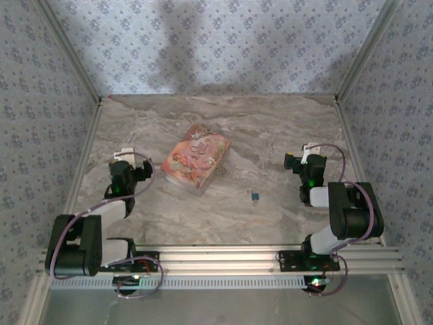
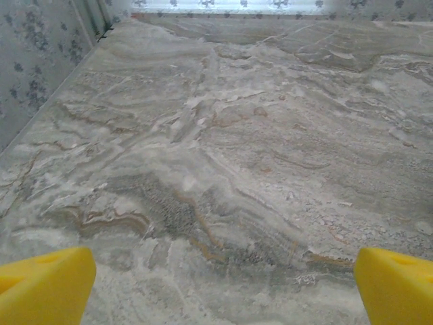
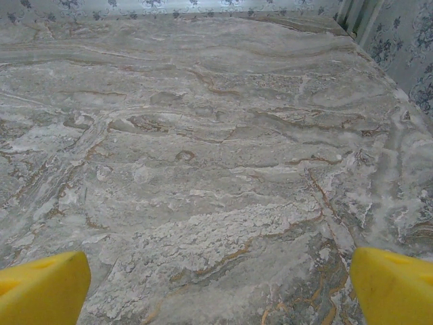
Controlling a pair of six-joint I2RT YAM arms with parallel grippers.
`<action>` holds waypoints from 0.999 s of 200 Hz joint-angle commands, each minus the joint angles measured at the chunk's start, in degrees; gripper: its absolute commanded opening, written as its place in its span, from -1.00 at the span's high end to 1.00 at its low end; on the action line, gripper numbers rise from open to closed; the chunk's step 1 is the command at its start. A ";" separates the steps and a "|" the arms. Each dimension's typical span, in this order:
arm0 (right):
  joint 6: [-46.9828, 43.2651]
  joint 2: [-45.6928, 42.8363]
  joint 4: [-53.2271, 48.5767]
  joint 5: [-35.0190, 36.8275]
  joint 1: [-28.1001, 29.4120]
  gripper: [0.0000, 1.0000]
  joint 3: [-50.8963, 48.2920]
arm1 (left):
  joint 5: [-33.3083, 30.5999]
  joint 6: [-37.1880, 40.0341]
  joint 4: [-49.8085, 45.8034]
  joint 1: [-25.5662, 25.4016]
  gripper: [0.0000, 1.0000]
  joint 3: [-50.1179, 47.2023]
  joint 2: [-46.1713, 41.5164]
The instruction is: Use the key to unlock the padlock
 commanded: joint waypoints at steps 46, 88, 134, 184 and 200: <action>-0.16 -0.02 -0.19 0.75 0.12 -1.00 0.58 | 6.32 2.45 17.14 3.04 -0.96 -1.26 8.62; -0.16 -0.05 -0.21 0.73 0.05 -1.00 0.59 | 8.11 1.93 23.49 3.89 -0.96 -1.20 15.48; -0.16 -0.05 -0.19 0.73 0.11 -1.00 0.60 | 7.41 -0.62 10.13 5.82 -0.96 5.89 15.94; -0.16 -0.05 -0.19 0.72 0.08 -1.00 0.62 | 7.57 1.14 8.70 4.82 -0.96 6.91 16.12; -0.16 0.00 -0.20 0.72 0.05 -1.00 0.60 | 7.46 1.77 8.33 4.21 -0.96 7.22 16.12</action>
